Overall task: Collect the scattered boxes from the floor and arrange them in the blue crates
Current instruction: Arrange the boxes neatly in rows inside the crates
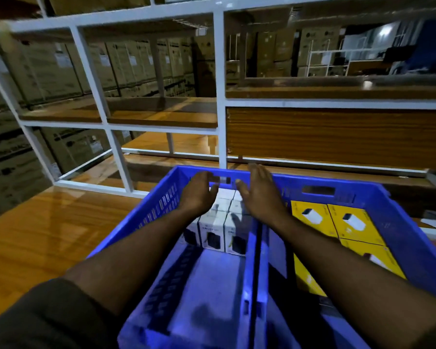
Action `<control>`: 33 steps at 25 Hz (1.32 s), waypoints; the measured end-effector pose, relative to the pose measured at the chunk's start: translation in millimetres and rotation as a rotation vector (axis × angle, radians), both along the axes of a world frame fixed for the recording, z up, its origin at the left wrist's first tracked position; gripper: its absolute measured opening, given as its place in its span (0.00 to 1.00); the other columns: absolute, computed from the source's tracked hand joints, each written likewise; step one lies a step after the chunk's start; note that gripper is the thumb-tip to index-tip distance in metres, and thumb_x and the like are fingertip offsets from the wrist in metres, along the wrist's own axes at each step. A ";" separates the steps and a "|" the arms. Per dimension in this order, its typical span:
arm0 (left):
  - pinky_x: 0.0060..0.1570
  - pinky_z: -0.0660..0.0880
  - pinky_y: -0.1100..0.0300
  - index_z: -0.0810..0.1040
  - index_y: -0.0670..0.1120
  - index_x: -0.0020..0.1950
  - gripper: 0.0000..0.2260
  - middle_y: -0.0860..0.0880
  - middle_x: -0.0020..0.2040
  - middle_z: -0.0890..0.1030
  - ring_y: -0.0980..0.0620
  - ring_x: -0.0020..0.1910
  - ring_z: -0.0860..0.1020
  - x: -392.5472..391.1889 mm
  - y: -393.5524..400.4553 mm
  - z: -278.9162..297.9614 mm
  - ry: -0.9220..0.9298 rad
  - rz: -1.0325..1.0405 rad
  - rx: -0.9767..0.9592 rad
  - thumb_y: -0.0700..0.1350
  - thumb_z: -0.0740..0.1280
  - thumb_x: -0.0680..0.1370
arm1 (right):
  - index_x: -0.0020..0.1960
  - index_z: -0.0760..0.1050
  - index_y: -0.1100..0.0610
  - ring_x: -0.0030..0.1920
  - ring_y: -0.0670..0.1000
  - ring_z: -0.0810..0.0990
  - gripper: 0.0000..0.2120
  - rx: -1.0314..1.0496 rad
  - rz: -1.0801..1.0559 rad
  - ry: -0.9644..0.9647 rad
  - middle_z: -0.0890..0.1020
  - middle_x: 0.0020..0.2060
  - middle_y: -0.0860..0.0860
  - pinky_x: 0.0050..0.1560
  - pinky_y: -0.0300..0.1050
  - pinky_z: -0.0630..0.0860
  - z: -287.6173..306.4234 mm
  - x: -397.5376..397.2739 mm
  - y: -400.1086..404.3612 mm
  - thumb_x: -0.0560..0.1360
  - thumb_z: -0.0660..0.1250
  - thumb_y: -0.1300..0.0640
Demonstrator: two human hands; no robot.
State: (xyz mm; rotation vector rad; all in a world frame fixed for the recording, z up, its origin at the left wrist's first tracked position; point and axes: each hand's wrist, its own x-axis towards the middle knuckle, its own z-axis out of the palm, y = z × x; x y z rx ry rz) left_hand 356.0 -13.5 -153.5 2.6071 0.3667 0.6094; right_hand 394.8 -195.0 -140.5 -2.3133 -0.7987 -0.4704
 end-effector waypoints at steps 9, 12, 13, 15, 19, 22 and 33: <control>0.70 0.65 0.43 0.63 0.37 0.75 0.28 0.37 0.75 0.65 0.41 0.76 0.62 23.1 67.5 -80.2 0.352 -0.158 0.233 0.55 0.47 0.83 | 0.80 0.43 0.59 0.80 0.58 0.41 0.34 -0.604 -0.177 0.485 0.44 0.80 0.58 0.77 0.60 0.41 -81.4 11.0 93.4 0.83 0.47 0.41; 0.73 0.58 0.38 0.62 0.39 0.78 0.34 0.41 0.79 0.62 0.45 0.79 0.58 19.5 60.6 -95.8 0.281 -0.164 0.325 0.54 0.39 0.78 | 0.80 0.38 0.58 0.79 0.57 0.36 0.35 -0.661 -0.210 0.494 0.39 0.79 0.57 0.75 0.63 0.34 -93.9 13.6 97.9 0.82 0.42 0.38; 0.73 0.56 0.37 0.62 0.39 0.78 0.36 0.42 0.79 0.62 0.46 0.79 0.58 19.8 58.8 -97.7 0.261 -0.164 0.327 0.54 0.37 0.76 | 0.80 0.38 0.58 0.79 0.56 0.36 0.36 -0.667 -0.219 0.487 0.39 0.79 0.56 0.74 0.64 0.33 -93.9 14.4 100.2 0.81 0.42 0.38; 0.74 0.54 0.38 0.60 0.41 0.79 0.39 0.43 0.80 0.61 0.47 0.80 0.56 21.2 57.9 -99.7 0.261 -0.170 0.354 0.55 0.33 0.73 | 0.80 0.39 0.57 0.79 0.56 0.36 0.35 -0.664 -0.227 0.467 0.39 0.79 0.56 0.74 0.66 0.33 -94.4 15.4 103.6 0.81 0.41 0.38; 0.72 0.57 0.34 0.64 0.39 0.77 0.36 0.42 0.78 0.64 0.45 0.78 0.61 20.6 57.8 -101.3 0.272 -0.153 0.403 0.53 0.36 0.76 | 0.80 0.40 0.57 0.79 0.55 0.37 0.34 -0.640 -0.256 0.427 0.41 0.80 0.56 0.74 0.66 0.34 -98.6 11.7 103.6 0.82 0.42 0.40; 0.74 0.47 0.37 0.54 0.41 0.80 0.37 0.44 0.81 0.54 0.47 0.81 0.50 22.9 57.1 -102.3 0.299 -0.174 0.400 0.53 0.30 0.75 | 0.80 0.41 0.58 0.79 0.55 0.37 0.34 -0.623 -0.257 0.426 0.41 0.80 0.56 0.74 0.66 0.34 -98.1 14.8 105.6 0.82 0.42 0.40; 0.75 0.40 0.35 0.48 0.43 0.81 0.27 0.46 0.82 0.47 0.50 0.81 0.44 17.8 54.1 -86.7 0.392 -0.204 0.363 0.52 0.45 0.84 | 0.81 0.41 0.56 0.80 0.54 0.39 0.33 -0.610 -0.287 0.396 0.43 0.80 0.55 0.75 0.65 0.34 -98.2 9.5 106.3 0.82 0.41 0.39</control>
